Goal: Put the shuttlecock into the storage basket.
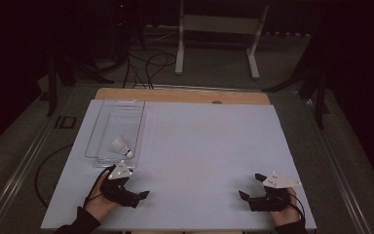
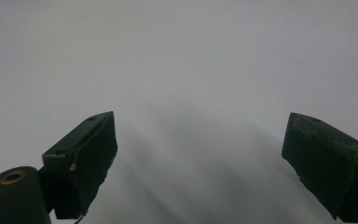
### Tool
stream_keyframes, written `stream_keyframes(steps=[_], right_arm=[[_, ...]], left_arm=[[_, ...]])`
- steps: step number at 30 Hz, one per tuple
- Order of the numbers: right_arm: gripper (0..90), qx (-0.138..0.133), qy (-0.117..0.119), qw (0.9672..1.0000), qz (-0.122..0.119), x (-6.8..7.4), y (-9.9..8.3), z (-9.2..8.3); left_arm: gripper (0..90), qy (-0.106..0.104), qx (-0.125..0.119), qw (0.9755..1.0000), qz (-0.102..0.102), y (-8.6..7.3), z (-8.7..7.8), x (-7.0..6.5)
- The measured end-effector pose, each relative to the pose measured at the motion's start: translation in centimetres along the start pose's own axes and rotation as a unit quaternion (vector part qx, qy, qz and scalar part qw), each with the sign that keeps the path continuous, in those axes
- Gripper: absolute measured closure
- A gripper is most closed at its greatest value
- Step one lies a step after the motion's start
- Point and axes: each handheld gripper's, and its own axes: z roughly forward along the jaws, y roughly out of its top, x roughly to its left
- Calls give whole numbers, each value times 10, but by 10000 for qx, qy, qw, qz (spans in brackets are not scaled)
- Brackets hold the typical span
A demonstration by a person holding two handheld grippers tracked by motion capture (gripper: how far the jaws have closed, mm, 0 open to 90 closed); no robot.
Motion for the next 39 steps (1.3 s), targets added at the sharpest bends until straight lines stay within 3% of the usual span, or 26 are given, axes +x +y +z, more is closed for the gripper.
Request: stream_keyframes(steps=[10, 27, 39], right_arm=[[98, 8, 3, 10000, -12, 1, 0, 0], [98, 38, 24, 10000, -19, 1, 0, 1], [99, 44, 21, 10000, -13, 1, 0, 0]], left_arm=[[2, 172, -114, 9998, 34, -4, 3, 0], [2, 173, -295, 9992, -202, -9, 1, 5], [2, 180, -270, 9993, -176, -10, 2, 5]])
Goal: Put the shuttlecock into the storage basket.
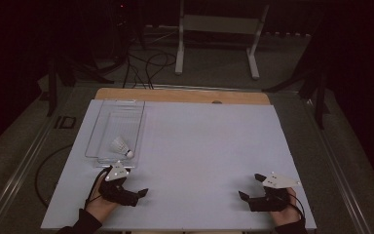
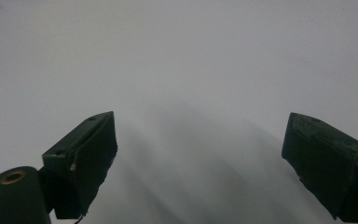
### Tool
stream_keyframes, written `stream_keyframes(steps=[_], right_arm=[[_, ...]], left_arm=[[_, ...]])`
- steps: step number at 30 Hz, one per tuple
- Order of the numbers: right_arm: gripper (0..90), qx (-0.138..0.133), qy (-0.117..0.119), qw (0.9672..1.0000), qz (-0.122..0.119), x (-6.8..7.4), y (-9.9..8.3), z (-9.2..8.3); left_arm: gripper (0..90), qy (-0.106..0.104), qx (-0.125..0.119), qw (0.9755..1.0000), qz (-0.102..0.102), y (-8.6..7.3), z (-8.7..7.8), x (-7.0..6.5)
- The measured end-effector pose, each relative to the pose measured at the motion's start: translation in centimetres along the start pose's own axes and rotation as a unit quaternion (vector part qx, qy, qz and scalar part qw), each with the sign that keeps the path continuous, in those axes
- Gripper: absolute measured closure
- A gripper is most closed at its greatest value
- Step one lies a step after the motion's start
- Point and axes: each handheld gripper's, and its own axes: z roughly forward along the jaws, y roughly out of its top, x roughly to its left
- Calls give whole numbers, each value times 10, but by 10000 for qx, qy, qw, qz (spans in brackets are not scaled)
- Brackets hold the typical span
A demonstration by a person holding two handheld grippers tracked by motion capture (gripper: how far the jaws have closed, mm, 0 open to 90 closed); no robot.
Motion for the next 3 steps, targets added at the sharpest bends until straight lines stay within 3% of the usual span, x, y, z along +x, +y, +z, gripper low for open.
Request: stream_keyframes(steps=[3], right_arm=[[99, 2, 2, 10000, -8, 0, 0, 0]], left_arm=[[2, -15, 10, 10000, 4, 0, 0, 0]])
